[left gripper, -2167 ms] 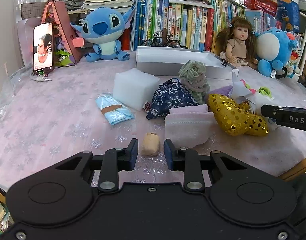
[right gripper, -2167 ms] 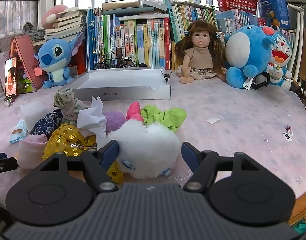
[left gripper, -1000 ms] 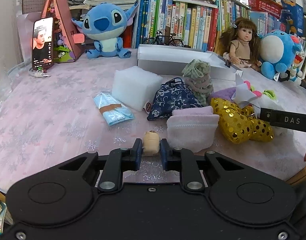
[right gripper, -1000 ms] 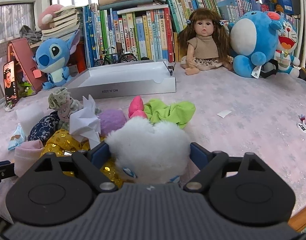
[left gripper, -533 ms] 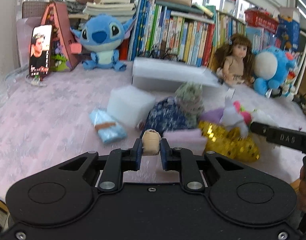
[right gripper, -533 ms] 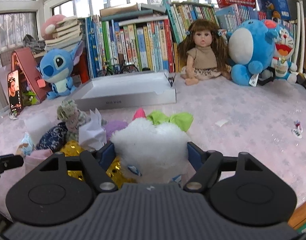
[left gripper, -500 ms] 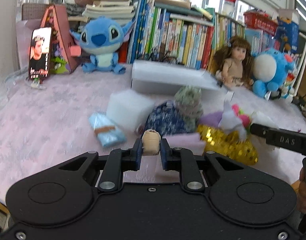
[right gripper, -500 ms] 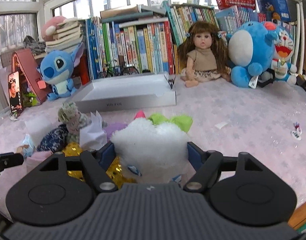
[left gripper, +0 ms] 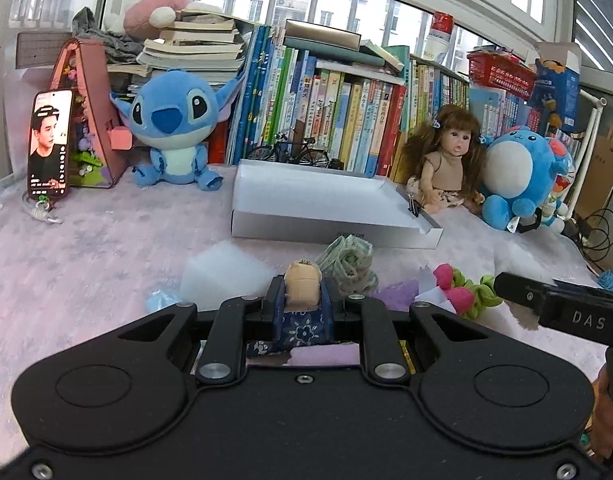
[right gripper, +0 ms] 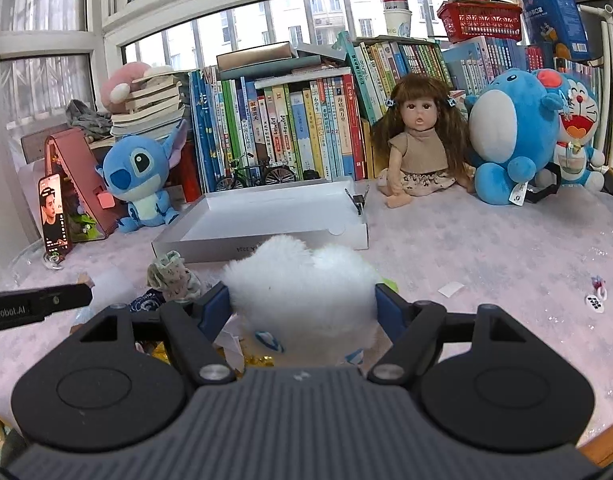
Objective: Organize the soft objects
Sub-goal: 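Carry the sponge and white plush into the white tray with both grippers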
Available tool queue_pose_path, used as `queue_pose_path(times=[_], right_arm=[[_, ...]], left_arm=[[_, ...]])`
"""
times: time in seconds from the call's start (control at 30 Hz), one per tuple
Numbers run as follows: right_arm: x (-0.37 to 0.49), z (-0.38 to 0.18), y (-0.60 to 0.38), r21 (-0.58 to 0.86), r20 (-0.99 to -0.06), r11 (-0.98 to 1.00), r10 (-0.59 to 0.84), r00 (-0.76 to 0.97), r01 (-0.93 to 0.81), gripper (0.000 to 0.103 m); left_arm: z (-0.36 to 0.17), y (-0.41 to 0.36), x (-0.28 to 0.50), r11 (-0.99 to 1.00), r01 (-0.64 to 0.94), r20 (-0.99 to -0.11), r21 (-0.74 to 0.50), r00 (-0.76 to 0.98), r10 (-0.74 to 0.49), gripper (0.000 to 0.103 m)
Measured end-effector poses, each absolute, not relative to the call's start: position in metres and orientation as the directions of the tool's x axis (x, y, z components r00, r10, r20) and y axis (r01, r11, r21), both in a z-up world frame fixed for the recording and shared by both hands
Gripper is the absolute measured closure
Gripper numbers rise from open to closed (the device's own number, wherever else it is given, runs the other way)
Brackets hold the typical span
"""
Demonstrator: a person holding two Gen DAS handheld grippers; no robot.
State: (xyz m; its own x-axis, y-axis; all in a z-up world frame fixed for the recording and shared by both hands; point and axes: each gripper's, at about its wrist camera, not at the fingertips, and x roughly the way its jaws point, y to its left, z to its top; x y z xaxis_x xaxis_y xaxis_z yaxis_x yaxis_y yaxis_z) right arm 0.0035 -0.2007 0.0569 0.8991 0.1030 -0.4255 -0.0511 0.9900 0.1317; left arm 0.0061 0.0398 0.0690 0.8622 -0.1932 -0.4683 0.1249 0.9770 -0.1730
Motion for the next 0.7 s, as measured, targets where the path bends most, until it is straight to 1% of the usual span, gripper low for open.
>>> queue_pose_path(times=[0.37,0.6,0.7], right_arm=[[0.0017,0.0487,-0.2044,0.134,-0.457,0.99,0.096,0.884,-0.039,0.026],[0.0041,0.0535,-0.2071,0.133,-0.444,0.99,0.094,0.891,-0.038,0.026],[0.0091,0.058,-0.2098,0.132,-0.433,0.99,0.096,0.896,-0.042,0.026]], left_arm=[[0.0635,0.0358,0.0083,0.974,0.142,-0.484,-0.175,0.849,-0.21,0.085],[0.0666,0.0359,0.0108,0.974,0.148,-0.474,-0.171,0.854,-0.213,0.085],[0.0707,0.036,0.0163,0.97,0.166,-0.472,-0.18,0.85,-0.233,0.085]])
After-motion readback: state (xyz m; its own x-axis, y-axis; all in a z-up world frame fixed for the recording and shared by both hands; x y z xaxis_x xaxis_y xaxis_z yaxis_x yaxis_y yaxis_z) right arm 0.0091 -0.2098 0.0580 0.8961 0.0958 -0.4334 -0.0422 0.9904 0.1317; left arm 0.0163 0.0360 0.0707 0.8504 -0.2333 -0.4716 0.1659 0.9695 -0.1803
